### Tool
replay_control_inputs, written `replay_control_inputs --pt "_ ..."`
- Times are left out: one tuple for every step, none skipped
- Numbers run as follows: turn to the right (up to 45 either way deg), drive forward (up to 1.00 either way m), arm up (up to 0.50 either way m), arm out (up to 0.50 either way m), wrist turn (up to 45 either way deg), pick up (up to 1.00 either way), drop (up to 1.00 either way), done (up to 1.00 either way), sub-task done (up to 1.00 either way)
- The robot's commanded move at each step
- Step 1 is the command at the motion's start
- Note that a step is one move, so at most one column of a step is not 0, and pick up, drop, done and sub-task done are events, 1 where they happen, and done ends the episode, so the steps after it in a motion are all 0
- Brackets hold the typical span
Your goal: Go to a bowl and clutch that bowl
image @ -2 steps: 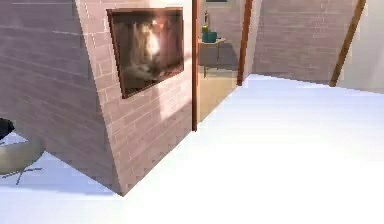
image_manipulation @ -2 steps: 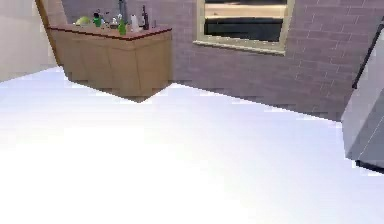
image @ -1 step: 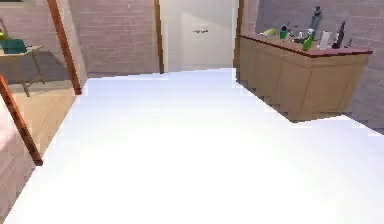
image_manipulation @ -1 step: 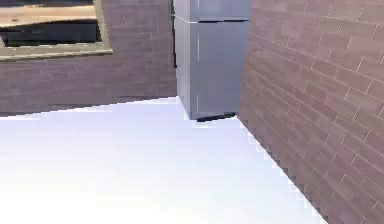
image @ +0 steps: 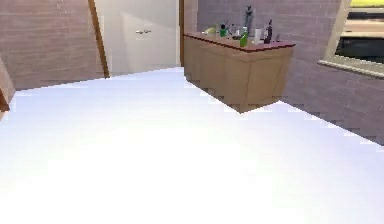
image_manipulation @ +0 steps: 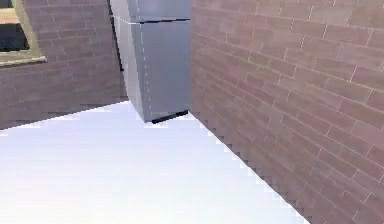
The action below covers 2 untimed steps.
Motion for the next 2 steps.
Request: replay_control_inputs --pt "0.0 1.0 0.0 0.0 0.0 0.0 0.0 0.0 0.0" --pt "3.0 0.0 0.0 0.0 0.0 0.0 0.0 0.0 0.0"
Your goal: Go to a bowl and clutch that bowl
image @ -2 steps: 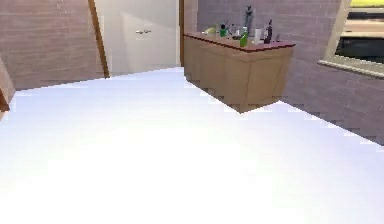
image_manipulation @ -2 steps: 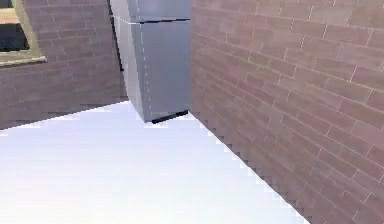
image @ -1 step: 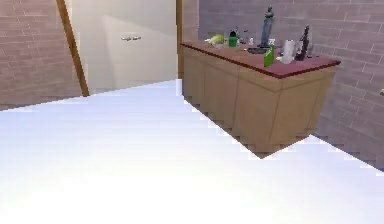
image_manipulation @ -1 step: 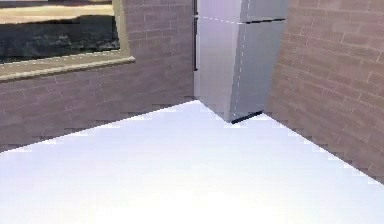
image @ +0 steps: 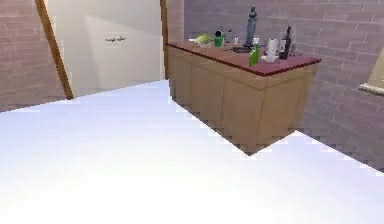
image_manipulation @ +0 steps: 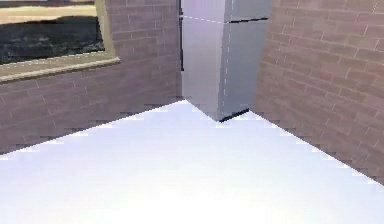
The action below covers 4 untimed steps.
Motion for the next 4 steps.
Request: replay_control_inputs --pt "0.0 1.0 0.0 0.0 0.0 0.0 0.0 0.0 0.0" --pt "0.0 0.65 0.0 0.0 0.0 0.0 0.0 0.0 0.0" --pt "-45.0 0.0 0.0 0.0 0.0 0.0 0.0 0.0 0.0" --pt "-33.0 0.0 0.0 0.0 0.0 0.0 0.0 0.0 0.0"
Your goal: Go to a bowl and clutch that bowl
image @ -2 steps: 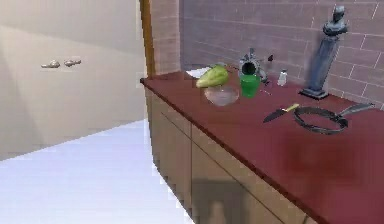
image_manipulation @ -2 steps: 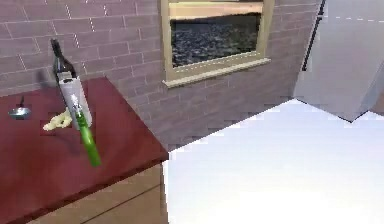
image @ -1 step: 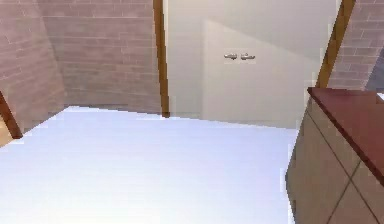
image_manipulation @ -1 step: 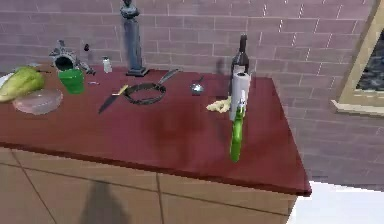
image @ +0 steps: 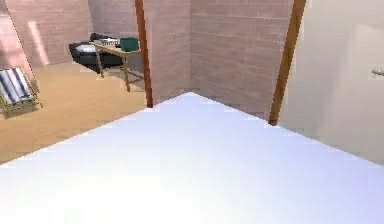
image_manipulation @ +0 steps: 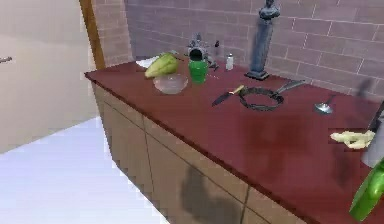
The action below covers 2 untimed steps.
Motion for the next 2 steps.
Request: replay_control_inputs --pt "45.0 0.0 0.0 0.0 0.0 0.0 0.0 0.0 0.0" --pt "6.0 0.0 0.0 0.0 0.0 0.0 0.0 0.0 0.0"
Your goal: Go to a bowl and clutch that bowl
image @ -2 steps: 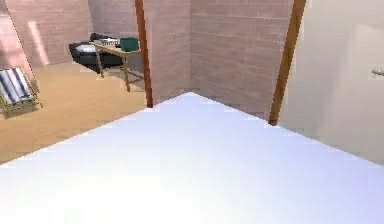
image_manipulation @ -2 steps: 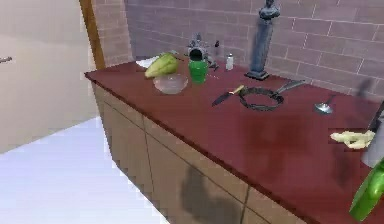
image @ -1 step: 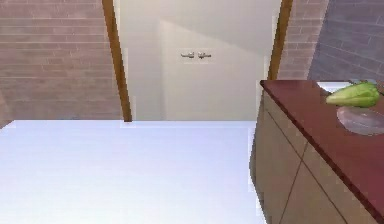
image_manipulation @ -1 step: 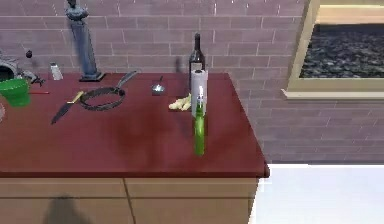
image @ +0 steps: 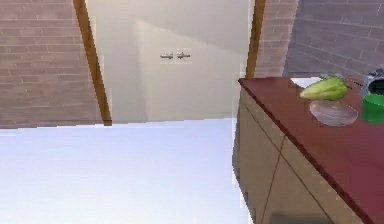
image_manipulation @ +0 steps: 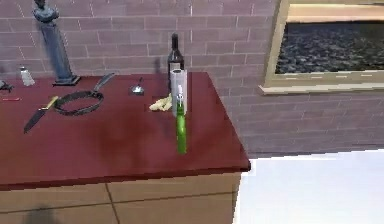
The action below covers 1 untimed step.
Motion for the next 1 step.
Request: replay_control_inputs --pt "0.0 0.75 0.0 0.0 0.0 0.0 0.0 0.0 0.0"
